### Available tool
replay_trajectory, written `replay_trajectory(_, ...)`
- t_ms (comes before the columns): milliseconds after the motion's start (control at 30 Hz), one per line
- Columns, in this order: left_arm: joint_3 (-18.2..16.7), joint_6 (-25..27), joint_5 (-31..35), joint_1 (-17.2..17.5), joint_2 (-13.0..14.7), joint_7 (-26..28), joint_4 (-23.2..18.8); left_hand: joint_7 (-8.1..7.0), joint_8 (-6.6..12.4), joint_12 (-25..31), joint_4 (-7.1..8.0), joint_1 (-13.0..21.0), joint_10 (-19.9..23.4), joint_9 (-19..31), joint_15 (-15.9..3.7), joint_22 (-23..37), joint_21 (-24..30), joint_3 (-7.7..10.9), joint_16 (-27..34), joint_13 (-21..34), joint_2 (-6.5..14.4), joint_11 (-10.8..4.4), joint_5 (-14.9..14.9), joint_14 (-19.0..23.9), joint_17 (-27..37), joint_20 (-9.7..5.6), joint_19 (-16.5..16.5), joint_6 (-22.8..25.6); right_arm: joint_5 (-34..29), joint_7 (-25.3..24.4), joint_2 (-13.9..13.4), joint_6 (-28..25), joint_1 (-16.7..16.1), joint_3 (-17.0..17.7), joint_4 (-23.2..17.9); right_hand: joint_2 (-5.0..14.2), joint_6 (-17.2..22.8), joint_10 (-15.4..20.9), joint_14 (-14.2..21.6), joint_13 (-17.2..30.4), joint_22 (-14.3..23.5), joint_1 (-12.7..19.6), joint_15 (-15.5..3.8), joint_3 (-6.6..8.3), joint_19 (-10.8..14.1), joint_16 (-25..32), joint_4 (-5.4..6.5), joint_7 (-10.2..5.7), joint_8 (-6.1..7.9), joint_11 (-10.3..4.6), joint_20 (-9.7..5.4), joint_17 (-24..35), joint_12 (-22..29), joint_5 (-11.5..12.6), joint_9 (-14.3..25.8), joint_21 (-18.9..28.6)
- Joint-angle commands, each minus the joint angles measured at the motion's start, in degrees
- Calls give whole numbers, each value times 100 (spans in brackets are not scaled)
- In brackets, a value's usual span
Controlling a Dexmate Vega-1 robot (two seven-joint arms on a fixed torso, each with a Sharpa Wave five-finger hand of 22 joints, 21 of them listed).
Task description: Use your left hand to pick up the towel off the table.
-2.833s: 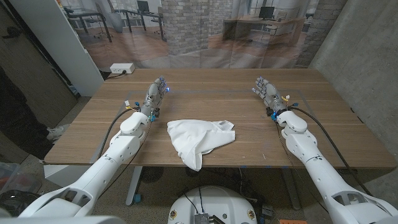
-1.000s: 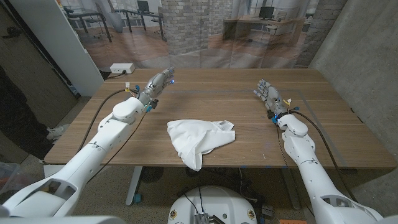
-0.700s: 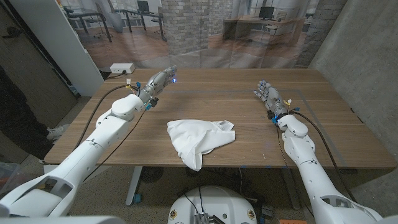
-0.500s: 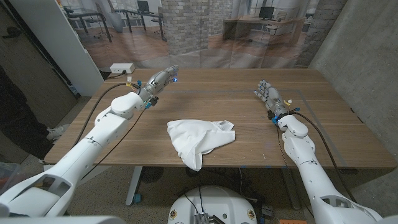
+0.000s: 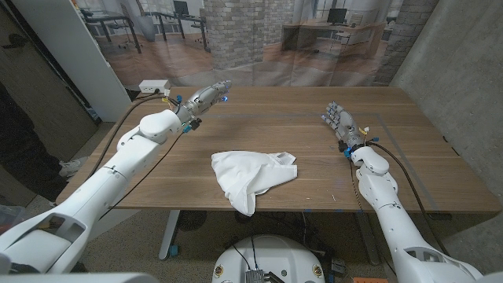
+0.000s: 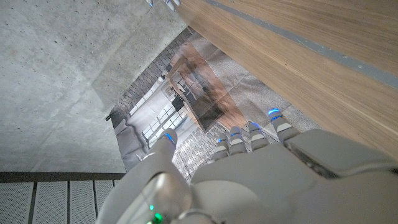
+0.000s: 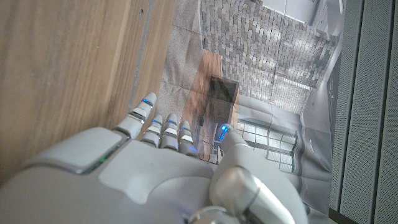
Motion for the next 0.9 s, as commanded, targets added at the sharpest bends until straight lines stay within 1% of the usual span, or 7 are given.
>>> replay_trajectory(33,102,23,242,-141,134,-236,-206,8,-8,5,-76,55,-33,7,7,32,-34,8,-4,25,-48,15,-21,-26,30,50,-6,-16,10,23,18,63,66,9,122,-18,34,37,30,11,28,11,27,40,41,42,19,33,27,10,24,12,40,33,26,33)
replay_trajectory(367,175,8,413,-252,212,-431,-363,24,-15,1,-147,107,-33,8,15,34,-45,-4,-5,26,-100,10,-19,-34,32,58,-9,-34,19,8,39,108,63,22,149,-24,36,43,33,11,28,7,27,41,43,41,22,32,26,13,26,11,41,33,26,33)
replay_trajectory(567,221,-27,512,-305,262,-562,-458,24,-18,-7,-189,136,-50,9,3,35,-54,-14,-7,28,-136,32,-18,-44,33,59,-16,-43,22,4,54,129,63,20,163,-27,36,42,36,11,28,7,30,41,45,40,22,31,26,13,25,10,40,34,26,34)
replay_trajectory(900,359,-112,733,-451,279,-777,-543,33,-24,-15,-242,173,-63,11,3,36,-58,-28,-7,29,-179,32,-15,-49,34,63,-8,-62,23,-15,80,165,64,21,197,-30,41,45,37,12,28,1,28,42,45,39,27,33,27,18,26,11,39,34,26,34)
